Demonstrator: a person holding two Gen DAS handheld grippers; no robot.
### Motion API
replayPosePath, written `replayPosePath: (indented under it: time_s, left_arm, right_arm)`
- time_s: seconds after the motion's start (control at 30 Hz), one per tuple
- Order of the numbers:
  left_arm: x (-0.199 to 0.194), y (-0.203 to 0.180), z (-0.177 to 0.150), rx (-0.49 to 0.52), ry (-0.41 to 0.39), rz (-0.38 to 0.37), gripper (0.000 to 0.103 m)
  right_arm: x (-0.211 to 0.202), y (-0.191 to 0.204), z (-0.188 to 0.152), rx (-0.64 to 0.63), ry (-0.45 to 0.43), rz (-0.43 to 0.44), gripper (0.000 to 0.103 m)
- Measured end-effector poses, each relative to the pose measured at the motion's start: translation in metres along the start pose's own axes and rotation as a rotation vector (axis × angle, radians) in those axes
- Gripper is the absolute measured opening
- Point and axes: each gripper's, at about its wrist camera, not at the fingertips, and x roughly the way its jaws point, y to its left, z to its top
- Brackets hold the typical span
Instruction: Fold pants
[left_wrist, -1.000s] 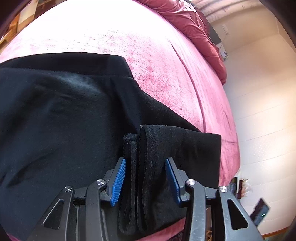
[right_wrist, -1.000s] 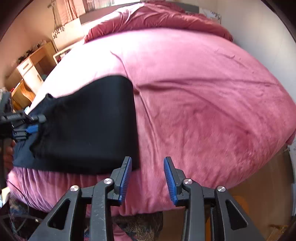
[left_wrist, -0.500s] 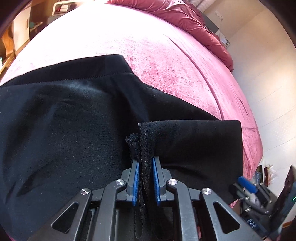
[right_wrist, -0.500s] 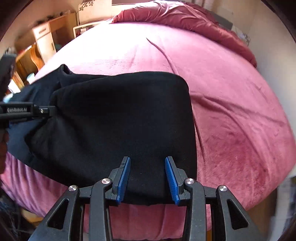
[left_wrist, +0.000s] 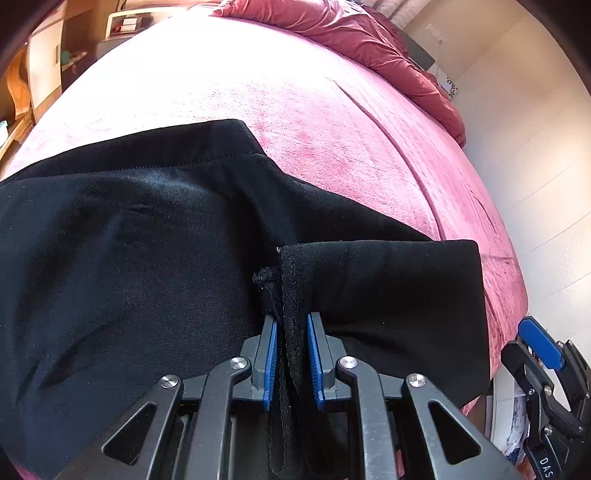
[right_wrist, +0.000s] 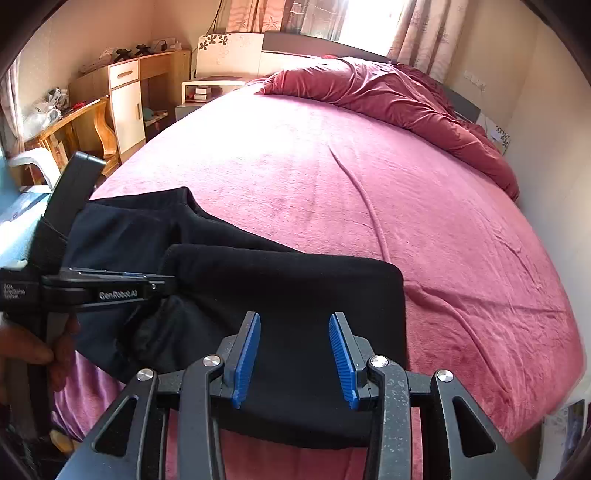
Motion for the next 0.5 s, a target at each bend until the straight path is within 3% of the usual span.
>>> replayPosePath:
  time_s: [0.5]
  left_arm:
    - [0.011, -0.009, 0.004, -0.002, -0.008, -0.002, 0.017]
  right_arm:
    - [-0.008, 0.015, 0.012, -0.040, -0.039, 0.012, 0.043]
